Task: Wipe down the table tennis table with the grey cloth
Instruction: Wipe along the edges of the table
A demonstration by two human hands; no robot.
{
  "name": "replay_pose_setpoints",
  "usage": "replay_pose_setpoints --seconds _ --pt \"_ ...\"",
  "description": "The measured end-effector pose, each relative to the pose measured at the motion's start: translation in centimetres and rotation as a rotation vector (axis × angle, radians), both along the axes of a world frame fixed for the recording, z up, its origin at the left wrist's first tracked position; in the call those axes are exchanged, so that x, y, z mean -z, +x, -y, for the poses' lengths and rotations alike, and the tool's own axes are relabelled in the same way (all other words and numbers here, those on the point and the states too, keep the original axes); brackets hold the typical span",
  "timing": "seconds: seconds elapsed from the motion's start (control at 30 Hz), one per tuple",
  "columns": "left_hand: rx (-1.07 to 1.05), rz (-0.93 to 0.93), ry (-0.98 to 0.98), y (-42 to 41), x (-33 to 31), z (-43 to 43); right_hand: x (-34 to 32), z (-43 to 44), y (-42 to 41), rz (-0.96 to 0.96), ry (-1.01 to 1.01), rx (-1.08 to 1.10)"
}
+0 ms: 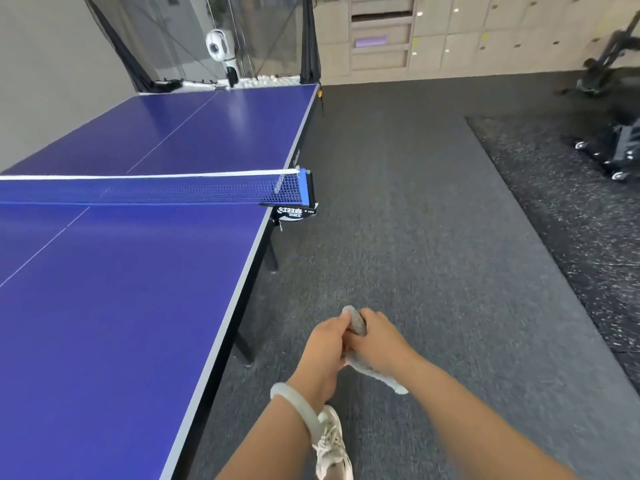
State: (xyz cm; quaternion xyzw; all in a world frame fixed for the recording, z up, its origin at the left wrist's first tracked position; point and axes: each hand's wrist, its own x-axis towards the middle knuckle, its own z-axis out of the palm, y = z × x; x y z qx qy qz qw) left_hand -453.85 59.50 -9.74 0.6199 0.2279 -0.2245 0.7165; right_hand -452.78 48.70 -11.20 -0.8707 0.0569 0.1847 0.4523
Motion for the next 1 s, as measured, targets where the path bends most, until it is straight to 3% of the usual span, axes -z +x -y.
replay_pose_setpoints --seconds 0.23,0.37,0.5,0.77,1.0 --pt "0.036 0.114 -0.008 18.0 -0.3 0.9 -1.5 2.8 17.2 0.012 0.076 0.083" --pt "0.025 0.179 0.176 27.7 -1.0 0.1 -1.8 5.3 26.3 0.046 -0.037 0.125" --pt "0.012 0.174 0.332 36.2 -0.1 -0.6 -0.7 7.6 34.1 0.019 -0.017 0.134" --pt "-0.211 0.088 0.314 47.6 2.0 -0.2 2.2 7.9 51.6 -0.007 0.036 -0.086" --pt "-0.445 0.044 0.33 52.7 0.3 -3.0 2.3 2.0 62.7 -0.069 0.049 -0.341"
